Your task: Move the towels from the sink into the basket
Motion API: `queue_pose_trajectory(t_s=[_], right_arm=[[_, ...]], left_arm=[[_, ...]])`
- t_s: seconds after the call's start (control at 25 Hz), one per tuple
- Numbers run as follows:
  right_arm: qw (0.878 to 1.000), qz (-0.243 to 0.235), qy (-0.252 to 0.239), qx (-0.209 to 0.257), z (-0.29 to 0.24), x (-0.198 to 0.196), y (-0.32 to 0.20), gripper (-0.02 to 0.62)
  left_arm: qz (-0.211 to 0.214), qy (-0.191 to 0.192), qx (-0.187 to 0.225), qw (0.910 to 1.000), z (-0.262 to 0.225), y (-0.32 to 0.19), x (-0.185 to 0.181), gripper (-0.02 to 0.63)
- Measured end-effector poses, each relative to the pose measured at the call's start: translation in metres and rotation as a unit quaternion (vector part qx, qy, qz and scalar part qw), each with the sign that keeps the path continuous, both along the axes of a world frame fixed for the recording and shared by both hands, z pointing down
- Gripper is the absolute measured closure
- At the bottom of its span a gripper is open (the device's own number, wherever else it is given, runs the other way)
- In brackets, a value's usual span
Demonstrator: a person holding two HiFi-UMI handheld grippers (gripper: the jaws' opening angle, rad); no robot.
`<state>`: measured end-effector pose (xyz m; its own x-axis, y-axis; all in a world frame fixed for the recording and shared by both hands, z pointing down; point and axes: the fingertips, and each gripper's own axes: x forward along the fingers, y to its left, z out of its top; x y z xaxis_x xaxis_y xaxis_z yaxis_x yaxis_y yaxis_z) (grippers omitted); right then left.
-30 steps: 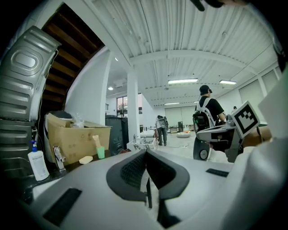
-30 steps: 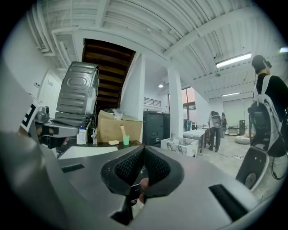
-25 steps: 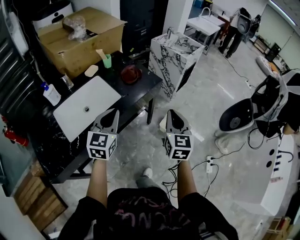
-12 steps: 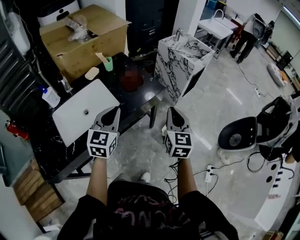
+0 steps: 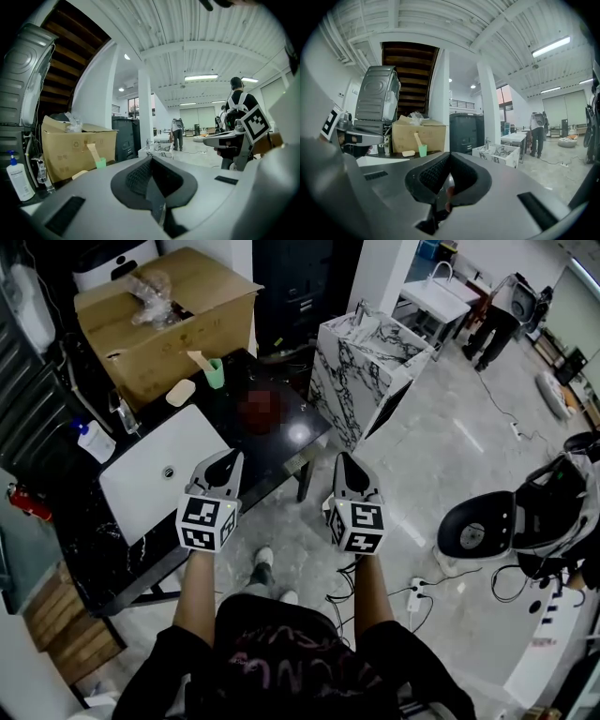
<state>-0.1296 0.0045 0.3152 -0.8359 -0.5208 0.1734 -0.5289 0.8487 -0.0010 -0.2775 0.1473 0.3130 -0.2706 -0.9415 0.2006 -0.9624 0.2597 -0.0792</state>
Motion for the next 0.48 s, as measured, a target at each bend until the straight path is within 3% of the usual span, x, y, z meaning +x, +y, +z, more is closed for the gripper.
queue_pose_trajectory(t_s=[0.48], right_arm=[[1.000, 0.018, 0.001, -0.003, 0.003, -0.046, -0.043, 0.580]], left_arm=[[0.020, 0.009, -0.006, 0.9997, 0.009, -0.049, -0.046, 0.597]])
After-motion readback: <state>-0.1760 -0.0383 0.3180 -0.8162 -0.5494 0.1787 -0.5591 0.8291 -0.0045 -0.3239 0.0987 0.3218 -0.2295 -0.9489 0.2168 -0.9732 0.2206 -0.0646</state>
